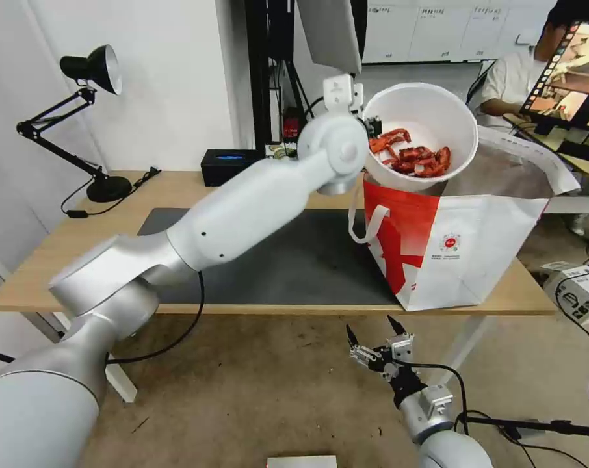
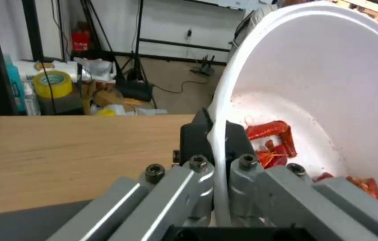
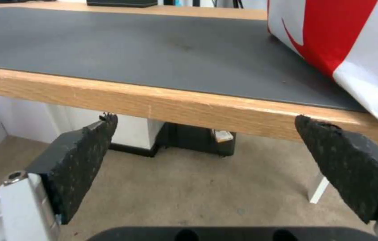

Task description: Pick up the trash from the table and place it into the takeout bag.

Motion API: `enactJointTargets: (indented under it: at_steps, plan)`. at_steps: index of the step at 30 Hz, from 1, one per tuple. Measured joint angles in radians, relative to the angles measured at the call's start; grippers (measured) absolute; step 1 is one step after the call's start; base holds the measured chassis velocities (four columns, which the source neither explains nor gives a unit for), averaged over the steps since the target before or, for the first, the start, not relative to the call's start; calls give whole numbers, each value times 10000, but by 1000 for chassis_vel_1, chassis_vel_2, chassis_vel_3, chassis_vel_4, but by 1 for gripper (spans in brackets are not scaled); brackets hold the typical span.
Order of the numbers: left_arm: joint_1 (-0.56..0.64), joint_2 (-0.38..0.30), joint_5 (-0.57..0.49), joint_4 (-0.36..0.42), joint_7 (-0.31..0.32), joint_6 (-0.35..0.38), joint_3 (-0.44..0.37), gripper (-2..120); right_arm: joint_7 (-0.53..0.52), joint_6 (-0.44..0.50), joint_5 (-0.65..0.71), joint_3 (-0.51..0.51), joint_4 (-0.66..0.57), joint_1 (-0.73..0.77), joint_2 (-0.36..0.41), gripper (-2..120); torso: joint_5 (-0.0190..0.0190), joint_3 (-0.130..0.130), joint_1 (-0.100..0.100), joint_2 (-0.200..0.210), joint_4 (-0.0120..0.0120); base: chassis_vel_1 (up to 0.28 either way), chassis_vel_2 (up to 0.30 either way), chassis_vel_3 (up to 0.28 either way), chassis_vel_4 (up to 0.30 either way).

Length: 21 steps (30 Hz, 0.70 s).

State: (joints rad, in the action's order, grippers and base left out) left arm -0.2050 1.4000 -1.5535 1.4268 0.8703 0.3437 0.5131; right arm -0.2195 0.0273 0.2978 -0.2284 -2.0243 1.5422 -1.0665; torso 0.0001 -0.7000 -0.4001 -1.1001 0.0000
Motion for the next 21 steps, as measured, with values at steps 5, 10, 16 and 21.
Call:
enactJointTargets:
  at_steps: [5,10,16,21]
  plan:
    - [168,136,781,166,-166,-32,524,0,0,1,0,0,0,0,0,100,0,0,0,1,0,0,0,0,0]
    - [198,134,1146,339,-294,-59,811,0,0,0,0,0,0,0,0,100,0,0,0,0,0,0,0,0,0]
    - [119,194,2069,287,-274,-240,1252,0,0,0,0,0,1,0,0,100,0,0,0,0,0,0,0,0,0]
    - [104,-13,2360,551,-567,-264,1608,0,0,0,0,0,0,0,0,100,0,0,0,0,-1,0,0,0,0]
